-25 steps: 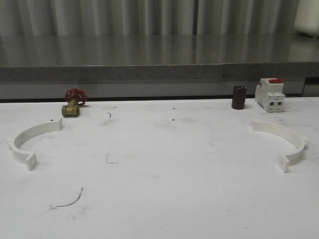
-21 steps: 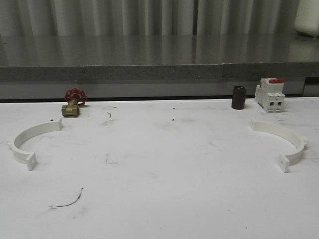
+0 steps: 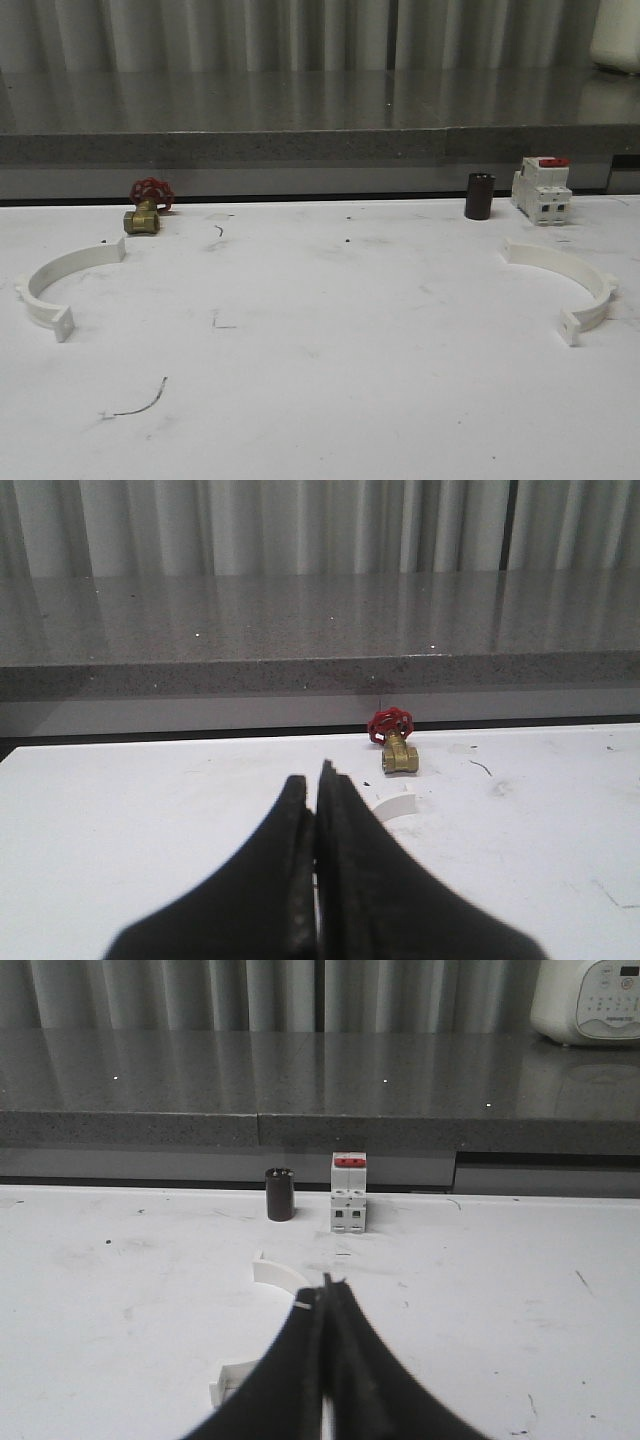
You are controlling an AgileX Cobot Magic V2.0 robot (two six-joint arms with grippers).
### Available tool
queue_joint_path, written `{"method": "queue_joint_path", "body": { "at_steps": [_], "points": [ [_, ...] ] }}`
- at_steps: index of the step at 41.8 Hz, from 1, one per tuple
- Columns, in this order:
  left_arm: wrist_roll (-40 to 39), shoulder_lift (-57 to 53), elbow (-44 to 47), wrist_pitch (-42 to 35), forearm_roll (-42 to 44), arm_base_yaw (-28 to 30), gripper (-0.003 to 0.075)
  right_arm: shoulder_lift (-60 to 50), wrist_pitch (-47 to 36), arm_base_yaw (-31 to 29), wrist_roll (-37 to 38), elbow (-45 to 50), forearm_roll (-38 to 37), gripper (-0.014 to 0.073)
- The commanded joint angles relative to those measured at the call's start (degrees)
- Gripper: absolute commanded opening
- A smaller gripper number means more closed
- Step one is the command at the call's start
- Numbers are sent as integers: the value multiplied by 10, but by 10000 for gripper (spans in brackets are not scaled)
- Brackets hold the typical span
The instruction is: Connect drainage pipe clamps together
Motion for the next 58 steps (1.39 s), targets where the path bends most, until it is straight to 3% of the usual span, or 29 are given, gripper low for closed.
{"method": "queue_joint_path", "body": {
  "at_steps": [1, 22, 29, 34, 41, 45, 50, 58],
  "points": [
    [-7, -6, 14, -53, 0, 2, -20, -9, -51, -3, -6, -3, -7, -66],
    [-7, -6, 7, -80, -5, 2, -20, -9, -167, -3, -6, -6, -2, -66],
    [-7, -1, -68, -56, -1, 2, -20, -1, -41, -3, -6, -66, 17, -66],
    [-7, 35, -146, -26, 1, 2, -20, 25, -15, -3, -6, -127, 15, -66],
    [-7, 177, -299, 110, 15, 2, -20, 143, 48, -3, -6, -248, 15, -66],
    [-7, 258, -357, 145, 15, 2, -20, 225, 113, -3, -6, -326, 22, -66],
    [-7, 334, -381, 146, 22, 2, -20, 318, 175, -3, -6, -396, 22, -66],
    [-7, 420, -381, 148, 22, 2, -20, 407, 183, -3, -6, -401, 22, -66]
  ]
}}
